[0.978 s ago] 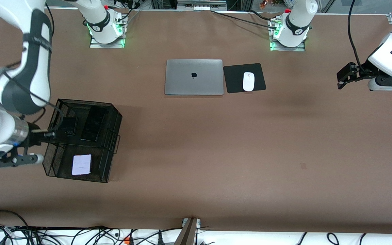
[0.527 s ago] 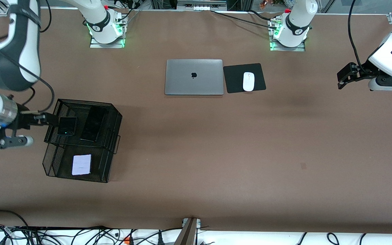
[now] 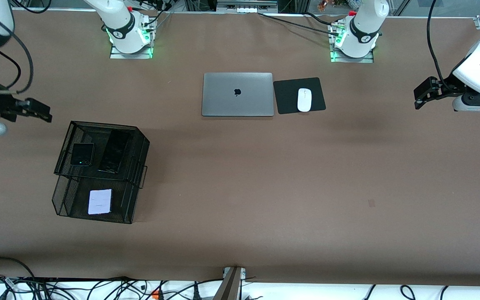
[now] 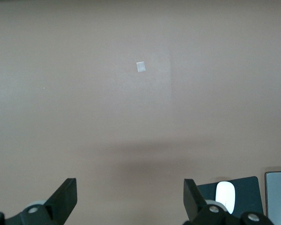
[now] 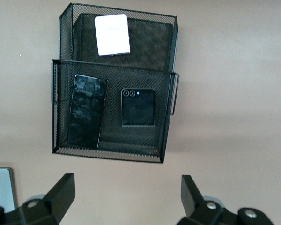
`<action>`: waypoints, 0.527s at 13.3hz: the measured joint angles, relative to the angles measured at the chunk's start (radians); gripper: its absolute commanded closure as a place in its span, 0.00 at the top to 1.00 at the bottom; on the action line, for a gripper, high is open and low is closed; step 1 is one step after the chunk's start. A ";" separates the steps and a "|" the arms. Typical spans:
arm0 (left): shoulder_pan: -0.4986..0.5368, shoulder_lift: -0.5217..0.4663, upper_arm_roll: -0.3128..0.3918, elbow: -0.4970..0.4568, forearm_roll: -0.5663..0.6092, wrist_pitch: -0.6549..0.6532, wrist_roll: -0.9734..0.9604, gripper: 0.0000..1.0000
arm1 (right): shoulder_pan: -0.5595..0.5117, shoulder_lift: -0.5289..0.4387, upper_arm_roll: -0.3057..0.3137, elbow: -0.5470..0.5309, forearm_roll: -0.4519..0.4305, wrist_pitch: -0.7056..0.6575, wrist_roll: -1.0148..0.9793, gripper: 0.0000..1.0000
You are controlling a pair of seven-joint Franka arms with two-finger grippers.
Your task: Place phones with both arms
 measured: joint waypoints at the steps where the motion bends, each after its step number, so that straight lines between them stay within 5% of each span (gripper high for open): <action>1: 0.000 0.000 0.000 0.000 0.000 0.000 0.000 1.00 | -0.013 -0.010 0.008 0.000 0.000 -0.017 0.002 1.00; 7: 0.000 0.000 -0.001 0.000 0.000 0.000 0.000 1.00 | -0.025 -0.016 0.011 0.015 0.000 -0.106 0.002 1.00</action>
